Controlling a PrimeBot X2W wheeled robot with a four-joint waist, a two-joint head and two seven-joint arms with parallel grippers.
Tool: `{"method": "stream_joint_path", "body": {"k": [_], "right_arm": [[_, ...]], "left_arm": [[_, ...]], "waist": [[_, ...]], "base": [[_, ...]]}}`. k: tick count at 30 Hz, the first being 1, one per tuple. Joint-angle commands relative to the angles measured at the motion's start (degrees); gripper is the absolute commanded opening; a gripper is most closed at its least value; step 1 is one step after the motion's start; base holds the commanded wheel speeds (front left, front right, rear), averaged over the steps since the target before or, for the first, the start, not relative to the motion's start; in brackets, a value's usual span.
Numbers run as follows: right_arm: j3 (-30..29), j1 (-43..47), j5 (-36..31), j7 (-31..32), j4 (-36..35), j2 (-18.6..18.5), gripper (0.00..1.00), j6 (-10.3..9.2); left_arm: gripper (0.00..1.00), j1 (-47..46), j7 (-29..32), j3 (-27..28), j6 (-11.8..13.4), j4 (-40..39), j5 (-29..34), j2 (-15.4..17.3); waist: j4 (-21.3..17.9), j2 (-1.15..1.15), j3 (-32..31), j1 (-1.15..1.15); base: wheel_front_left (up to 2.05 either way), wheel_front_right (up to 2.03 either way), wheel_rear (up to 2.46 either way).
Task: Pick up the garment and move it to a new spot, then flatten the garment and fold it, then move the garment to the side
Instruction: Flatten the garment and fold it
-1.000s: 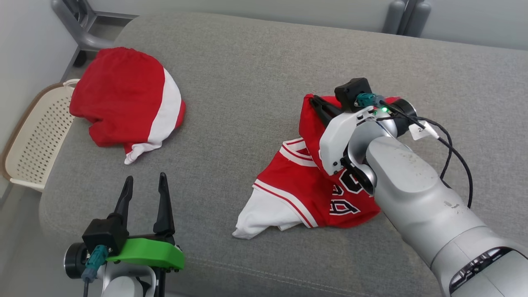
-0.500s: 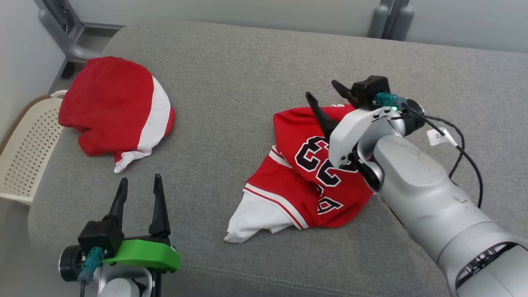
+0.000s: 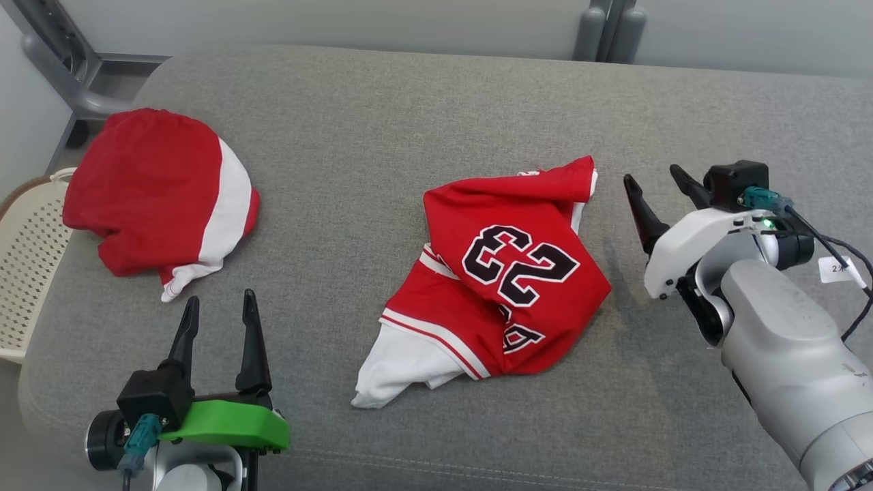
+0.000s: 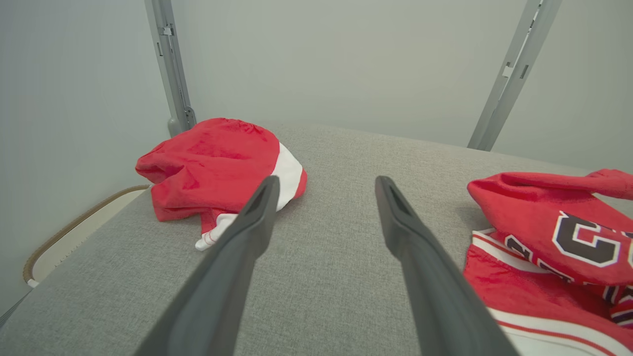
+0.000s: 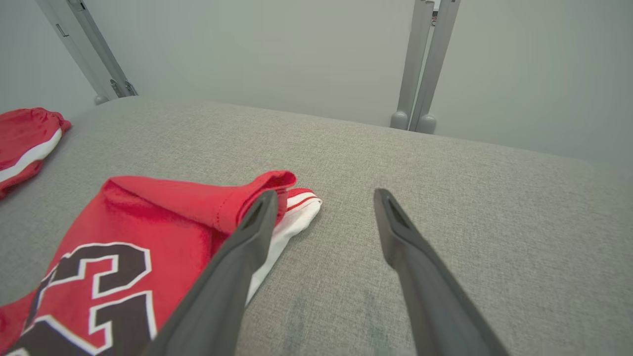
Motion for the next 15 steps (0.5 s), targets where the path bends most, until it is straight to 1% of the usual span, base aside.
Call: {"method": "stream_joint_path", "body": {"k": [1,4,12,15], "right_arm": [[-0.33,0.92,0.10,-0.21,-0.10,-0.14,1.00,-0.04],[-0.77,2.20,-0.01,-0.22,-0.16,0.24,1.00,-0.04],[0.47,3.37,0.66,1.24,-0.28,2.13,1.00,-0.04],[1.47,4.42,1.52,2.66,-0.40,3.24,1.00,-0.04]], "left_arm": [[1.00,0.51,-0.04,0.25,-0.20,-0.27,0.42,0.12],[1.00,0.20,-0.04,0.06,-0.28,-0.33,0.36,0.12],[1.00,-1.00,-0.04,-0.13,-0.35,-0.01,0.17,0.12],[1.00,-1.01,-0.04,-0.03,-0.38,0.08,0.18,0.12]], "waist": [[-0.13,0.00,0.22,0.00],[-0.09,0.00,0.62,0.00],[0.50,0.00,1.47,0.00],[0.67,0.00,1.49,0.00]], "base": [[0.00,0.00,0.00],[0.00,0.00,0.00],[0.00,0.00,0.00],[0.00,0.00,0.00]]}}
